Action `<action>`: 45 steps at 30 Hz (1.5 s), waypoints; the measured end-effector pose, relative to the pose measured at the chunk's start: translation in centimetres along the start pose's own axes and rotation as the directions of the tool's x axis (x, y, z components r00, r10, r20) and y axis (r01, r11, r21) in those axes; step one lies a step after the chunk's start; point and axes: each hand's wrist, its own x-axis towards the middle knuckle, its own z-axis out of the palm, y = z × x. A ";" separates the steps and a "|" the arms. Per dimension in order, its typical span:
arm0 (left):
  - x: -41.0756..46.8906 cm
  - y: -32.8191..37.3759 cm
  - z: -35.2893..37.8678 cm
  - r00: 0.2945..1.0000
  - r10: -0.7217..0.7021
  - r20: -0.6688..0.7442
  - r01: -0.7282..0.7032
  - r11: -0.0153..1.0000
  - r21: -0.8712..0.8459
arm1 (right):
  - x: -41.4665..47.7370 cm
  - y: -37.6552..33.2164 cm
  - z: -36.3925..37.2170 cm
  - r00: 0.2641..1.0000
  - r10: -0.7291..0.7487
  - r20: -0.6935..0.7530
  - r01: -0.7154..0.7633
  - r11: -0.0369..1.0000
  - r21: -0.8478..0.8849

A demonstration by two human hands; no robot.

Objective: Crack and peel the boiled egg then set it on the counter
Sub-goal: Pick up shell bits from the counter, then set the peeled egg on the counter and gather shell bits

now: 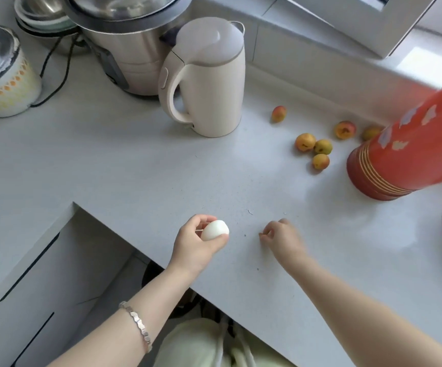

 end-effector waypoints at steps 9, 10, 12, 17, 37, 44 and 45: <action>2.0 0.6 2.0 0.999 -0.043 -0.025 0.043 0.999 0.009 | 1.3 0.6 -1.2 0.995 0.039 0.091 -0.078 0.870 0.486; 2.2 0.7 2.2 0.999 -0.041 -0.027 0.041 0.999 0.004 | 1.6 0.4 -1.6 0.985 0.078 0.153 -0.159 0.748 0.644; 2.6 1.0 2.5 0.999 -0.041 -0.036 0.041 0.999 -0.002 | 2.3 -0.2 -2.2 0.965 0.095 0.245 -0.258 0.519 0.815; 3.5 1.1 2.9 0.996 -0.051 -0.072 0.052 0.999 0.005 | 3.7 -1.6 -1.7 0.997 0.018 0.080 -0.056 0.861 0.506; 4.5 -0.7 4.4 0.997 -0.041 -0.058 0.040 0.999 -0.009 | 3.1 -1.3 -1.2 0.974 -0.026 0.223 -0.097 0.848 0.521; 4.4 -1.9 4.4 0.997 -0.051 -0.066 0.052 0.999 0.005 | 1.0 -0.7 1.0 0.982 -0.166 0.086 0.146 0.969 0.199; 4.3 -2.1 4.3 0.997 -0.050 -0.066 0.051 0.999 0.006 | 1.0 -0.6 1.4 0.981 -0.180 0.066 0.165 0.969 0.186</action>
